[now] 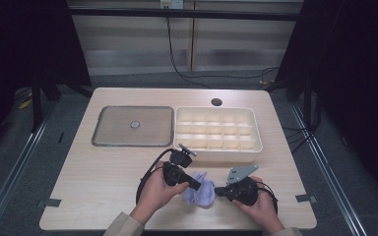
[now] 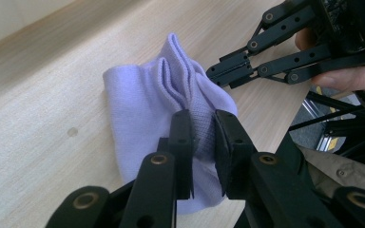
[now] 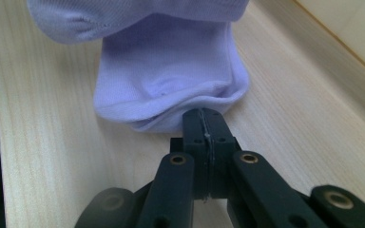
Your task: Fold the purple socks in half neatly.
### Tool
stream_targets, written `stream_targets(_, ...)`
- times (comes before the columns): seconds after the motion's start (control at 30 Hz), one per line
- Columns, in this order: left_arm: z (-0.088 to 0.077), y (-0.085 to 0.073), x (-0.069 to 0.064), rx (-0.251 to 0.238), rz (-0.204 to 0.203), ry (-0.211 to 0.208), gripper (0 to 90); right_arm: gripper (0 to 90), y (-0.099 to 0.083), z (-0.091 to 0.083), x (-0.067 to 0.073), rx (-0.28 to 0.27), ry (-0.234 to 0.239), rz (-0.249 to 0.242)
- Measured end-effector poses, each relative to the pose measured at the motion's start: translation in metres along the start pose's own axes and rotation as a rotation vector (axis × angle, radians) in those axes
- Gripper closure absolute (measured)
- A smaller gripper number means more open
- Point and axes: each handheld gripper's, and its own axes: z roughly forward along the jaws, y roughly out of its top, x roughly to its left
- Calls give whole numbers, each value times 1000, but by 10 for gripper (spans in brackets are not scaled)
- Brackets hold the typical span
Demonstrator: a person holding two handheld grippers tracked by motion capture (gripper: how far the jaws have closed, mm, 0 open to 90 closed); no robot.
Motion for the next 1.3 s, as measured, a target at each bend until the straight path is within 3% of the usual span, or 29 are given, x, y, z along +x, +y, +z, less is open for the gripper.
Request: stream_targets(1.3, 15, 0, -3, 9, -1, -10, 781, 888, 1, 4, 3, -15, 28, -17)
